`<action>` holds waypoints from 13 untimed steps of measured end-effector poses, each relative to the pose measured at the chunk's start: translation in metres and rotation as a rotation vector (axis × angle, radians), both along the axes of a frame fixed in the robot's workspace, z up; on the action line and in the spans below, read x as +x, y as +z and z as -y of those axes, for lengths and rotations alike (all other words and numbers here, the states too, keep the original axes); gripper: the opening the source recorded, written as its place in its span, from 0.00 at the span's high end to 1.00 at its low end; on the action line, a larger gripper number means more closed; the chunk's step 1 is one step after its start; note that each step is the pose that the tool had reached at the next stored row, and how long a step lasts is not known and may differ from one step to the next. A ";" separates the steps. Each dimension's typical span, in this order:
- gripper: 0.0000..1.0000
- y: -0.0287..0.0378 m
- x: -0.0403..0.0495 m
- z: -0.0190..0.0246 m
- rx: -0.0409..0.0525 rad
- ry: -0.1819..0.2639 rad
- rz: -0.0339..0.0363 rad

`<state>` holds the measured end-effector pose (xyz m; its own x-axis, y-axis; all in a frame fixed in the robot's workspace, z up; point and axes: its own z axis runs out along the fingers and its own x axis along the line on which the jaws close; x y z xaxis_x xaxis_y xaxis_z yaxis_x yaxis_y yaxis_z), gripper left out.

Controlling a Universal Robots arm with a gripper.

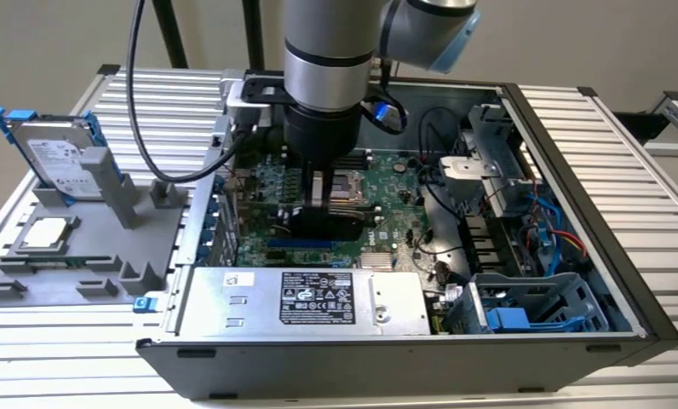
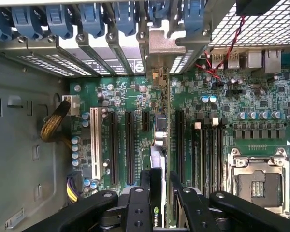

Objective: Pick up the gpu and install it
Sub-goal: 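Insert the gpu into the slot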

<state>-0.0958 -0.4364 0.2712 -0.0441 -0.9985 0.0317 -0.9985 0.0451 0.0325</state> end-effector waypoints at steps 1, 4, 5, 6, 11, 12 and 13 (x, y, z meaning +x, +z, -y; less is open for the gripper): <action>1.00 -0.0003 -0.0002 0.0000 -0.0001 0.000 0.0000; 1.00 -0.0012 -0.0013 0.0000 -0.0001 0.000 0.0001; 1.00 -0.0017 -0.0017 -0.0001 0.0000 0.000 0.0001; 1.00 -0.0022 -0.0020 -0.0001 0.0001 0.000 0.0002; 1.00 -0.0048 -0.0037 0.0000 -0.0003 0.000 0.0000; 1.00 -0.0052 -0.0041 0.0000 -0.0003 0.000 0.0000; 1.00 -0.0057 -0.0045 0.0000 -0.0002 0.000 0.0001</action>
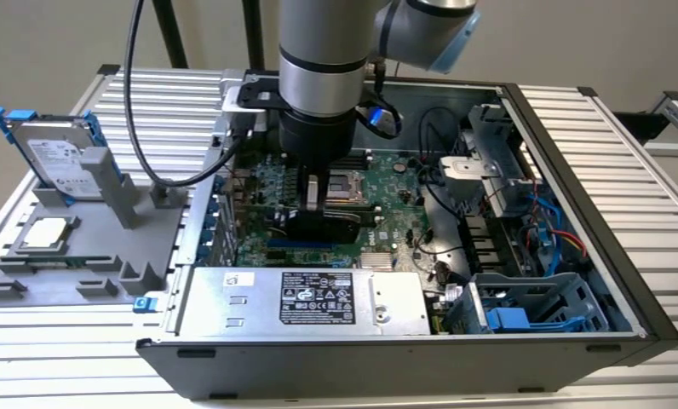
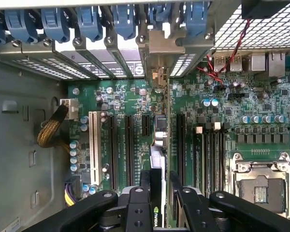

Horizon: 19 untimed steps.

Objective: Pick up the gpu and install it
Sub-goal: 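Insert the gpu into the slot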

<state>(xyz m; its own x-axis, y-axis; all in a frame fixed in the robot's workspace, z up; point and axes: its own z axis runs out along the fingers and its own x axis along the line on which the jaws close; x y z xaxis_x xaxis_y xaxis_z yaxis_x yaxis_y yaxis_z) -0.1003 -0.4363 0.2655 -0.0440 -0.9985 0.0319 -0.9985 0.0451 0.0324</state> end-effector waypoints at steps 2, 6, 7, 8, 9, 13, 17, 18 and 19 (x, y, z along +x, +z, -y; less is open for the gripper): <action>1.00 -0.0010 -0.0004 0.0000 0.0001 0.000 0.0000; 1.00 -0.0031 -0.0016 0.0000 -0.0002 0.000 0.0000; 1.00 -0.0035 -0.0018 0.0000 -0.0003 0.000 -0.0001; 1.00 -0.0036 -0.0019 -0.0001 -0.0004 0.000 -0.0001; 1.00 -0.0037 -0.0019 -0.0003 -0.0004 0.000 -0.0001; 1.00 -0.0039 -0.0021 -0.0027 -0.0003 0.001 0.0001; 1.00 -0.0041 -0.0023 -0.0036 -0.0017 0.004 0.0026; 1.00 -0.0041 -0.0025 -0.0036 -0.0021 0.004 0.0029; 1.00 -0.0041 -0.0026 -0.0037 -0.0024 0.005 0.0030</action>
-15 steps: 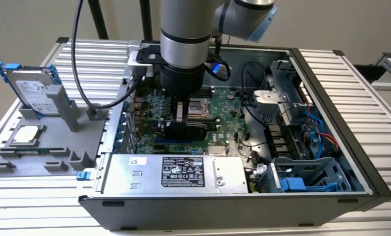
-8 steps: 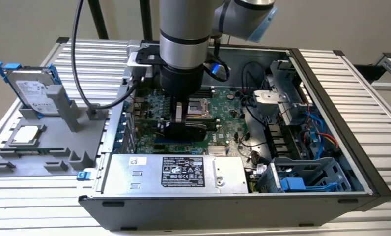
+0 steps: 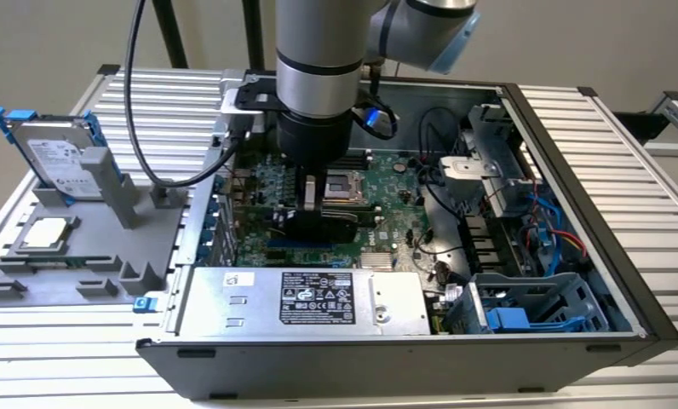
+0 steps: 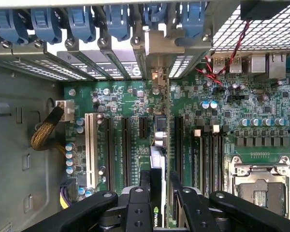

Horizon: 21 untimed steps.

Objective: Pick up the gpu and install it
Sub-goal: 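Insert the gpu into the slot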

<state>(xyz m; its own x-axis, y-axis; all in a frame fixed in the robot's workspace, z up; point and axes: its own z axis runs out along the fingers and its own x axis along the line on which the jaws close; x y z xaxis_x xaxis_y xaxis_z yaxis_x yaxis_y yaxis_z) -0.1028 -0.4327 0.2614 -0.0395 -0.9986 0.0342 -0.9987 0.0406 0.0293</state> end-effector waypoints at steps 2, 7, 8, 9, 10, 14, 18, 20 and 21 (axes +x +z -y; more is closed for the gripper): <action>1.00 0.0000 -0.0003 0.0000 -0.0005 0.000 0.0000; 1.00 0.0000 -0.0002 0.0000 -0.0021 0.001 0.0000; 1.00 0.0000 0.0001 0.0001 -0.0022 0.001 0.0000; 1.00 0.0000 0.0006 0.0000 -0.0025 0.001 0.0000; 1.00 0.0001 0.0011 0.0000 -0.0027 0.001 -0.0002; 1.00 0.0001 0.0026 0.0001 -0.0036 0.001 -0.0002; 1.00 0.0001 0.0027 0.0000 -0.0035 0.001 0.0000; 1.00 0.0008 0.0028 0.0000 -0.0034 0.001 0.0003; 1.00 0.0010 0.0032 0.0000 -0.0037 0.002 0.0002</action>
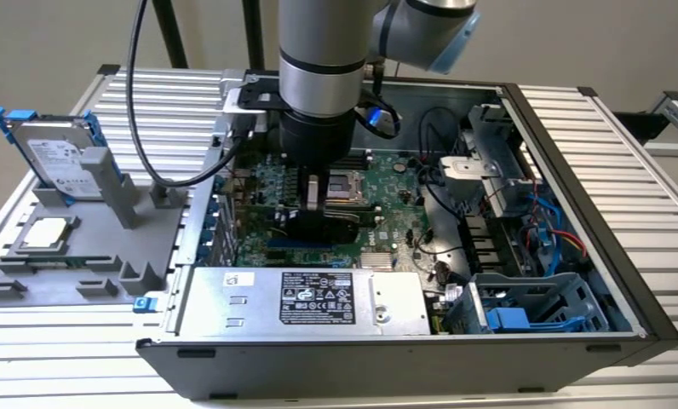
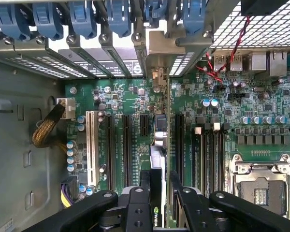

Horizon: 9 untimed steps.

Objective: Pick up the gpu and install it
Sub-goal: 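Insert the gpu into the slot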

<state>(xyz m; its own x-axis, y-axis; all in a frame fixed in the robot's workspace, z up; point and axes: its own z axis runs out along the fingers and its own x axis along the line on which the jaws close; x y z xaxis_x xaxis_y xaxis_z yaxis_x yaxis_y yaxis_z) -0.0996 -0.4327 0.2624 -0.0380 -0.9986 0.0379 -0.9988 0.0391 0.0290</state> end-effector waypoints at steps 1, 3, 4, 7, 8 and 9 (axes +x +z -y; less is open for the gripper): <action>1.00 0.0001 0.0004 0.0000 -0.0003 0.000 -0.0001; 1.00 0.0005 0.0014 0.0001 -0.0008 0.000 -0.0003; 1.00 0.0007 0.0024 0.0001 -0.0011 0.000 -0.0006; 1.00 0.0008 0.0048 0.0002 -0.0010 0.001 -0.0009; 1.00 0.0011 0.0049 0.0001 -0.0008 0.001 -0.0007; 1.00 0.0017 0.0050 0.0000 -0.0005 0.001 -0.0002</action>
<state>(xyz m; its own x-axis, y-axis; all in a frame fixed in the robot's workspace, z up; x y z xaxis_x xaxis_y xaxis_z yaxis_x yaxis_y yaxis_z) -0.0947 -0.4326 0.2641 -0.0370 -0.9986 0.0384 -0.9988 0.0381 0.0292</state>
